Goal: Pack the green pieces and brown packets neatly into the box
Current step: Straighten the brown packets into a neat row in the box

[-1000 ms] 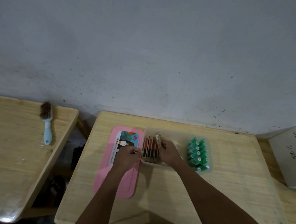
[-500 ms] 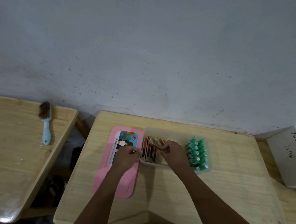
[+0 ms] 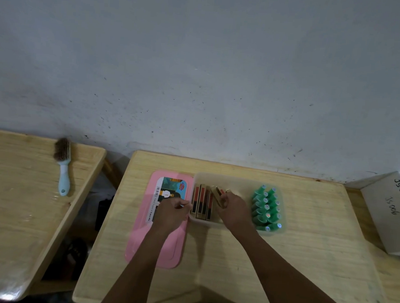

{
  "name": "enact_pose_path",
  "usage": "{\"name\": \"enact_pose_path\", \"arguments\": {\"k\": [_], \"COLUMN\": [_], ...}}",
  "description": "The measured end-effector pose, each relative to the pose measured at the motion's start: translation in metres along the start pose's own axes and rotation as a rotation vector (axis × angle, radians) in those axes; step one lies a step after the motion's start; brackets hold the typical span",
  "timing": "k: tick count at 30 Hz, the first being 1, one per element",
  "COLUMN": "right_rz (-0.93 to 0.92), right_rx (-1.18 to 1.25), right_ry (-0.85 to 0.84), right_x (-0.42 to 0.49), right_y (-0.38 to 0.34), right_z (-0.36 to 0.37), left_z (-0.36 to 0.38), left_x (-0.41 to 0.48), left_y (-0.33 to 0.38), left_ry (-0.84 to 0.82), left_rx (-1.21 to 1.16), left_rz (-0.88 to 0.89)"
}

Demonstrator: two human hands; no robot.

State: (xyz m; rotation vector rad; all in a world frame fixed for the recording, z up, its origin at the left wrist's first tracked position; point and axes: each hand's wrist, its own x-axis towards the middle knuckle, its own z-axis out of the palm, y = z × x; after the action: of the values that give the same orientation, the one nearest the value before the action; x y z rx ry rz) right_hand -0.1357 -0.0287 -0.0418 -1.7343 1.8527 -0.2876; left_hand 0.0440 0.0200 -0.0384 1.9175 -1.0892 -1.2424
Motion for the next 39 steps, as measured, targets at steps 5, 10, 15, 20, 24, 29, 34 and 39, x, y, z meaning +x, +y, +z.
{"name": "enact_pose_path", "arguments": {"k": [5, 10, 15, 20, 24, 29, 34, 39], "right_rz": [0.084, 0.273, 0.406, 0.428, 0.416, 0.341, 0.3, 0.133], "right_rx": [0.166, 0.638, 0.805, 0.789, 0.787, 0.681, 0.533, 0.19], "right_ry": [-0.025, -0.058, -0.147, -0.265, -0.273, -0.234, -0.246, -0.23], "right_x": [0.005, 0.007, 0.004, 0.008, 0.009, 0.01, 0.008, 0.009], "right_y": [0.001, 0.002, -0.006, -0.013, -0.015, -0.017, -0.021, -0.027], "right_z": [0.0, -0.003, -0.009, -0.004, -0.003, 0.004, 0.005, 0.005], "left_z": [0.0, 0.0, 0.0, 0.001, 0.001, 0.002, 0.002, 0.002], "left_x": [0.0, -0.001, -0.002, -0.001, 0.0, 0.0, 0.001, 0.001], "left_y": [0.001, 0.001, 0.001, 0.001, -0.001, -0.001, -0.003, -0.003], "left_ry": [0.0, 0.001, 0.001, 0.006, 0.014, 0.013, 0.016, 0.018], "left_rx": [-0.019, -0.004, 0.021, 0.012, 0.037, 0.061, 0.045, 0.049], "left_rz": [-0.002, 0.009, 0.02, 0.004, 0.011, 0.014, 0.009, 0.016]}}
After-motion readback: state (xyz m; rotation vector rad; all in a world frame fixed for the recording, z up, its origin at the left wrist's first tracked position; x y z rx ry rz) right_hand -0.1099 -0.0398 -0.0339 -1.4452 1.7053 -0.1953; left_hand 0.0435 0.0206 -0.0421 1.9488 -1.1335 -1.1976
